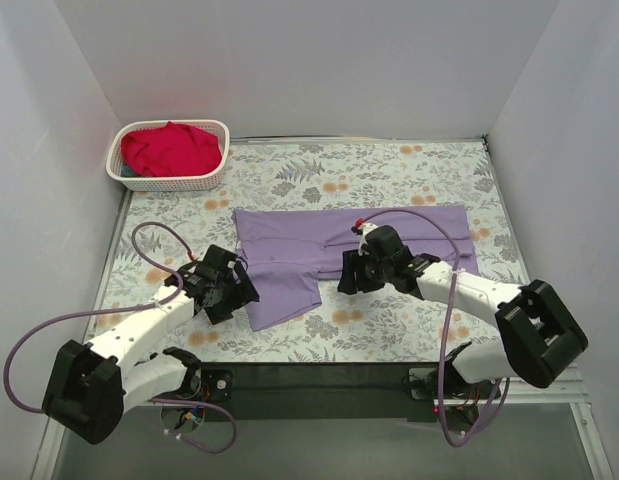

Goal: Fold and stack the t-shirts
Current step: Fold the tshirt

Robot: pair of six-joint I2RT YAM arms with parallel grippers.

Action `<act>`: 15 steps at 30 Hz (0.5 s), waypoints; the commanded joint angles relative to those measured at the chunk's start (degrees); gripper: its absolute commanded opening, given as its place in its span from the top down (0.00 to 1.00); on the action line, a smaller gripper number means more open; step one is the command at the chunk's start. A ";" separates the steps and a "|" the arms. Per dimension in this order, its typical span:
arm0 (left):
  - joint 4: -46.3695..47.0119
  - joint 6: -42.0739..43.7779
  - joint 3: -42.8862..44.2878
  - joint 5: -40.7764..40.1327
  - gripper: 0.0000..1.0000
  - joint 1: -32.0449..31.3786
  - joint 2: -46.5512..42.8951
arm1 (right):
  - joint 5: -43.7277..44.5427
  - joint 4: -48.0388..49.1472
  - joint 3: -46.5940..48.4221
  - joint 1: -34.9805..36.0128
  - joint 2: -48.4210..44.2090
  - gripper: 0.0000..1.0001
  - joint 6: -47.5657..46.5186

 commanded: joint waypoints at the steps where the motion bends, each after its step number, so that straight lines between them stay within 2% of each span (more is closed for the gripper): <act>1: 2.85 -3.12 -0.32 1.22 0.30 -2.14 1.90 | -2.22 8.73 0.15 4.24 3.93 0.49 4.03; 11: 6.10 -5.15 0.12 1.22 0.43 -7.42 10.61 | -4.42 11.90 4.54 11.37 15.46 0.50 6.14; 15: 6.37 -5.94 0.99 1.05 0.53 -9.26 14.03 | -4.77 11.82 5.68 11.99 17.13 0.52 6.32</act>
